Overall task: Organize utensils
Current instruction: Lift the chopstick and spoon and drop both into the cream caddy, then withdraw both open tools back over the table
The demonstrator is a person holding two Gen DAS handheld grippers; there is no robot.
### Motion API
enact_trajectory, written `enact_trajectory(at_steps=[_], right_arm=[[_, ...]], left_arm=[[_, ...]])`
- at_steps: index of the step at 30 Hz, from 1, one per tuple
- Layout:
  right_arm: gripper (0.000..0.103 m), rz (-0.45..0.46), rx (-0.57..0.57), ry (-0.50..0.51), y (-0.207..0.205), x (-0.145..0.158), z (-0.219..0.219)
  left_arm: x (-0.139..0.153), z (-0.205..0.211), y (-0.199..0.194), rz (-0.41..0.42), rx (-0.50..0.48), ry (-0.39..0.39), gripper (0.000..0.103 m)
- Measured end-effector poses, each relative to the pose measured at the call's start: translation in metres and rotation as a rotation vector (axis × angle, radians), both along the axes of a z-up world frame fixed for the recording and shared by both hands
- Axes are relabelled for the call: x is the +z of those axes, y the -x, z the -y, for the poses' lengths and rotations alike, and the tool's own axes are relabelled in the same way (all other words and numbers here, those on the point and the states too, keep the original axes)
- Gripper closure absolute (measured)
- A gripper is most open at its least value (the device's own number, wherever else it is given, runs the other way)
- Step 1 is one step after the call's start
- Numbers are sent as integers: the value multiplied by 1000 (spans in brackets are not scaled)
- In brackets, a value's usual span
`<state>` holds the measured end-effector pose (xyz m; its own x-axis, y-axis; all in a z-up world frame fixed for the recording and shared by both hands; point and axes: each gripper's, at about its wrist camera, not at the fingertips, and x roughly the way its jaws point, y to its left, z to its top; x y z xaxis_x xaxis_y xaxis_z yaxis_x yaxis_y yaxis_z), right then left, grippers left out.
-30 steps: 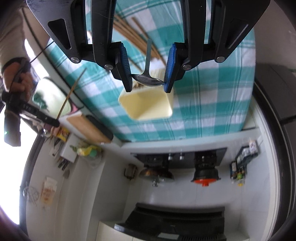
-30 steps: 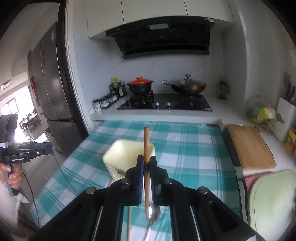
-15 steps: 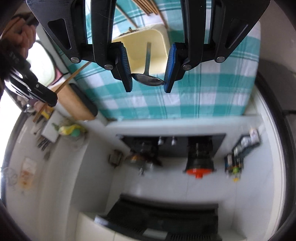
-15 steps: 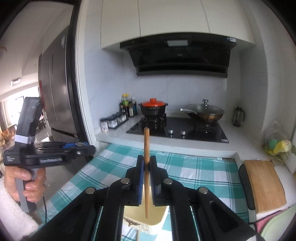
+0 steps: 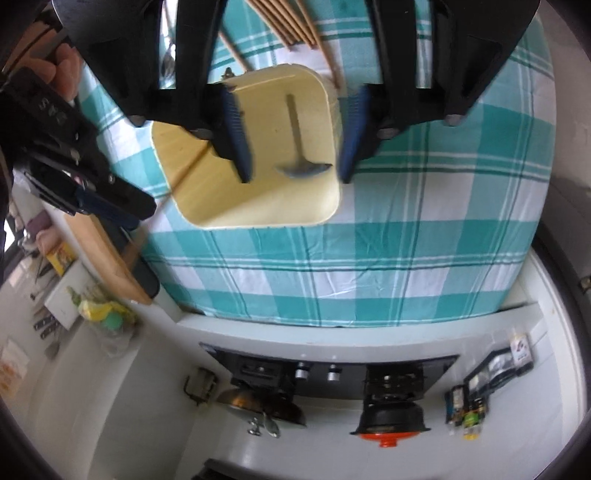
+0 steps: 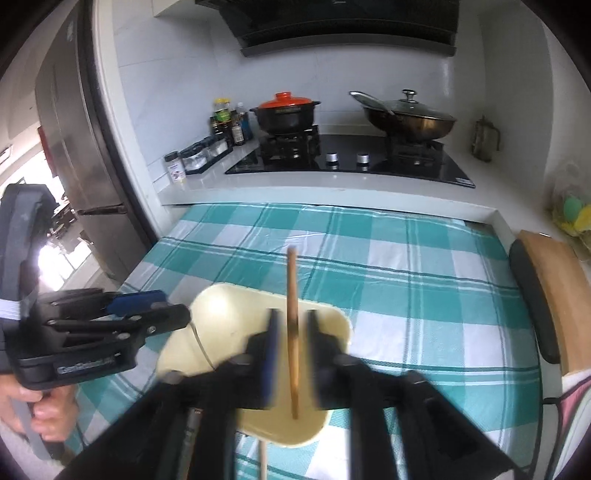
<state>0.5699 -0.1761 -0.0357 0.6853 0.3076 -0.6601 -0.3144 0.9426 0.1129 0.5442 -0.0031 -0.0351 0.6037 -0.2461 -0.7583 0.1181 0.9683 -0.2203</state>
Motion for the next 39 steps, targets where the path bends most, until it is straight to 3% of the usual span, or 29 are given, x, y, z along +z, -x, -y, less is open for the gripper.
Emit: enact_trajectory(at_steps=[2, 7, 12, 17, 24, 32, 37, 39], right_arm=[[50, 42, -18, -39, 11, 9, 8], [50, 120, -14, -17, 55, 41, 24], [42, 159, -21, 20, 120, 47, 45], [41, 164, -61, 81, 195, 6, 68], [41, 118, -212, 172, 272, -86, 104], [41, 34, -323, 146, 277, -128, 138], [41, 11, -369, 107, 268, -145, 141], [41, -10, -390, 96, 264, -151, 141]], left_arm=[[10, -4, 9, 18, 6, 12, 38], [41, -21, 62, 84, -11, -16, 23], [30, -40, 137, 92, -27, -78, 10], [-35, -55, 206, 44, 30, -116, 9], [-107, -61, 241, 13, 179, -103, 9], [-142, -51, 231, 56, 186, -244, 9], [-161, -54, 224, 16, 166, -237, 9], [-164, -58, 221, -8, 156, -200, 9]])
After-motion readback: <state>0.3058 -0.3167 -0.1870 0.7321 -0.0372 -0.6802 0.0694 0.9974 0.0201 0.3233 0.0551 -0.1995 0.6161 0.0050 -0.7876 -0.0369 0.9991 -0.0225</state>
